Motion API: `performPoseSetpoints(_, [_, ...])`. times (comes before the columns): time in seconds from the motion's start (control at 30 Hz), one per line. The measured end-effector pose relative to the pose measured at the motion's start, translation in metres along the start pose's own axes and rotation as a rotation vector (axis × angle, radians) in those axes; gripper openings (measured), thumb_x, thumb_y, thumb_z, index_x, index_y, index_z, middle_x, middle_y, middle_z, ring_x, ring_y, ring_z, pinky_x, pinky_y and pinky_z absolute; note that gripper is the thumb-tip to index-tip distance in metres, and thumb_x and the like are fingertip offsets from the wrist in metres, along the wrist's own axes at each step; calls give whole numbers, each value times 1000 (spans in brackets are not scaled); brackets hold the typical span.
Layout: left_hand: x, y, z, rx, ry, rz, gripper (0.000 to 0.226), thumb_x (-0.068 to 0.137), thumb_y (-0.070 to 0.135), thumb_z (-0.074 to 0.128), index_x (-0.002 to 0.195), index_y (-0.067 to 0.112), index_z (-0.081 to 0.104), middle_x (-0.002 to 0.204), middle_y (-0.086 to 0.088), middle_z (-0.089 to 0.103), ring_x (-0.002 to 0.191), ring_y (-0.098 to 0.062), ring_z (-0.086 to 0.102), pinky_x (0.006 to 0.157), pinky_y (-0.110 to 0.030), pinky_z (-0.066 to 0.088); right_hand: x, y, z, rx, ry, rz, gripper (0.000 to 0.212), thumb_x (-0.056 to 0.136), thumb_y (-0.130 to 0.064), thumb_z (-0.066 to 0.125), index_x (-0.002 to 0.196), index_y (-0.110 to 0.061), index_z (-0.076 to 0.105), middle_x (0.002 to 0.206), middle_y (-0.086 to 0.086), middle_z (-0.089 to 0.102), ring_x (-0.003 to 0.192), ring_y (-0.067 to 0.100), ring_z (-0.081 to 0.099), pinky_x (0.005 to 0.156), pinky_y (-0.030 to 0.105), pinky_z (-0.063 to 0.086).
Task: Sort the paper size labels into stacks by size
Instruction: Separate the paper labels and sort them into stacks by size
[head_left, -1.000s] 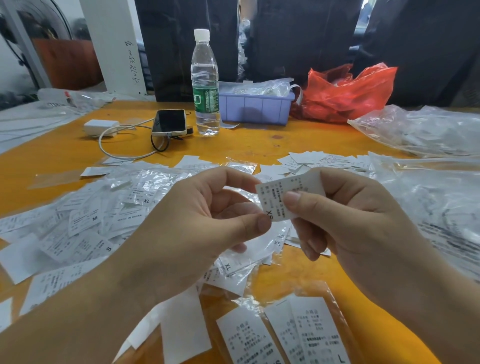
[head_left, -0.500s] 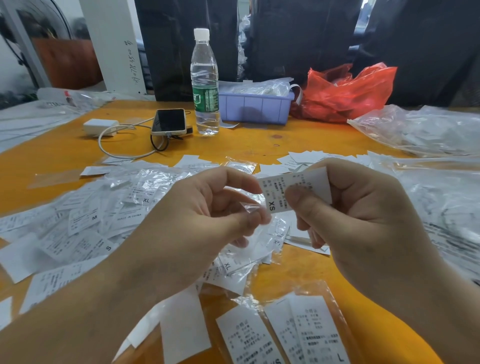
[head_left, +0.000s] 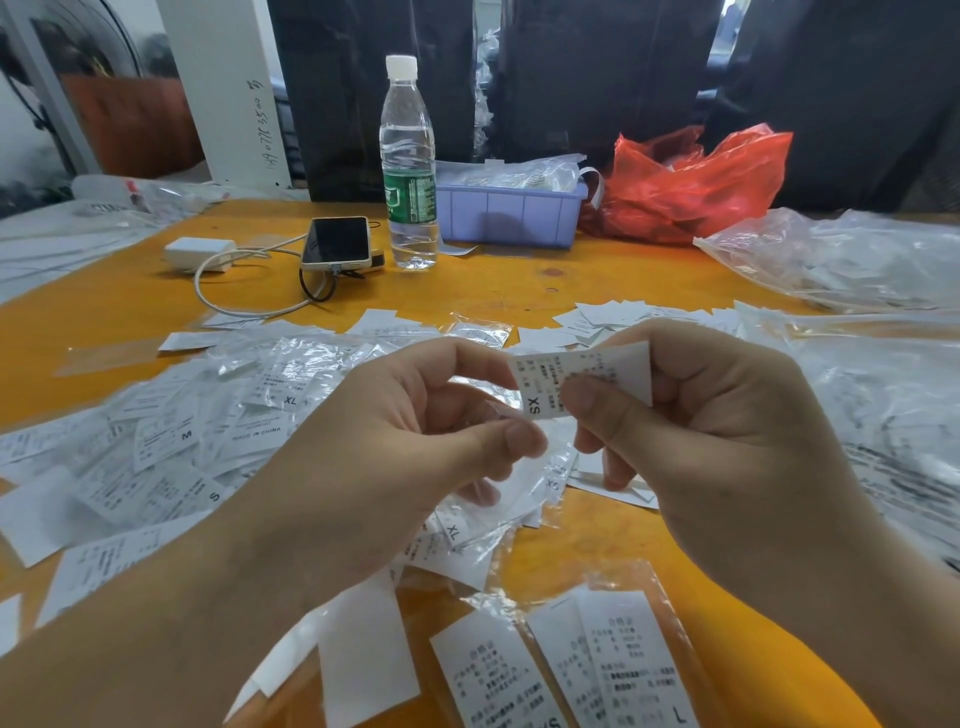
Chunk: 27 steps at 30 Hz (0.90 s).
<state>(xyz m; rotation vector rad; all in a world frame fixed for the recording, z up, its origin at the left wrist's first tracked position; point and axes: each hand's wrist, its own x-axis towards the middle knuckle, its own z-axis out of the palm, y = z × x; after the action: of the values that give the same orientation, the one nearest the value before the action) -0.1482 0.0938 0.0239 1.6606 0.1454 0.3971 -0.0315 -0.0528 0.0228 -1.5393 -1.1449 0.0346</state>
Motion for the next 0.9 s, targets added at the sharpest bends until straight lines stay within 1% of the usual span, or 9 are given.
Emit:
performPoseSetpoints(0.03, [0,0,0,7,5,1,37,55,33,88,89,31,73,81,-11,75,62,-15,67,58,-24,56,0,0,0,29,5,14,6,82,-24,65,79,-19,67,62,1,65,46,14,56,45,31,49])
performPoseSetpoints(0.1, [-1,1,-1,13,34,2,37,52,35,83,88,34,74,80,-9,75,61,-14,67,57,-24,56,1,0,-1,96,27,41,7,81,-23,65,80,-18,68,61,1,65,45,14,55,46,27,49])
performPoseSetpoints(0.23, [0,0,-3,32,81,6,38,52,36,79,89,35,74,77,-6,74,62,-12,67,56,-22,55,1,0,-2,107,47,57,8,80,-25,66,84,-19,69,62,3,66,48,12,56,46,28,48])
performPoseSetpoints(0.37, [2,0,-2,16,92,18,36,52,35,80,87,34,75,73,-2,72,61,-11,66,54,-21,53,1,-1,-3,131,20,81,8,79,-24,66,85,-19,69,61,4,65,47,9,55,45,26,46])
performPoseSetpoints(0.53, [1,0,-2,16,92,26,41,49,37,80,89,33,74,72,-1,72,61,-10,66,54,-21,53,3,0,-3,236,-3,127,8,76,-21,67,82,-17,70,58,5,64,45,13,50,46,27,46])
performPoseSetpoints(0.63, [2,-1,-3,39,85,24,43,50,34,91,89,34,74,73,0,72,62,-10,67,54,-20,52,4,0,-2,285,-11,131,7,76,-19,67,81,-14,70,58,6,63,45,15,48,46,27,45])
performPoseSetpoints(0.67, [2,-1,-3,42,84,26,42,51,33,91,89,34,74,73,0,72,63,-10,67,55,-20,52,4,-1,-2,290,-15,131,7,76,-19,67,81,-14,71,58,6,63,45,15,48,46,28,45])
performPoseSetpoints(0.77, [1,-2,-3,41,84,29,34,56,31,81,88,36,74,73,1,72,64,-10,67,55,-20,52,2,-2,-3,299,-15,116,6,78,-20,67,80,-16,71,58,4,63,45,15,49,47,29,45])
performPoseSetpoints(0.9, [1,-4,-2,60,76,26,33,56,28,82,85,40,73,74,3,74,65,-10,68,55,-20,53,1,-3,-2,303,-24,63,3,79,-18,67,80,-17,70,60,5,64,45,15,49,45,28,45])
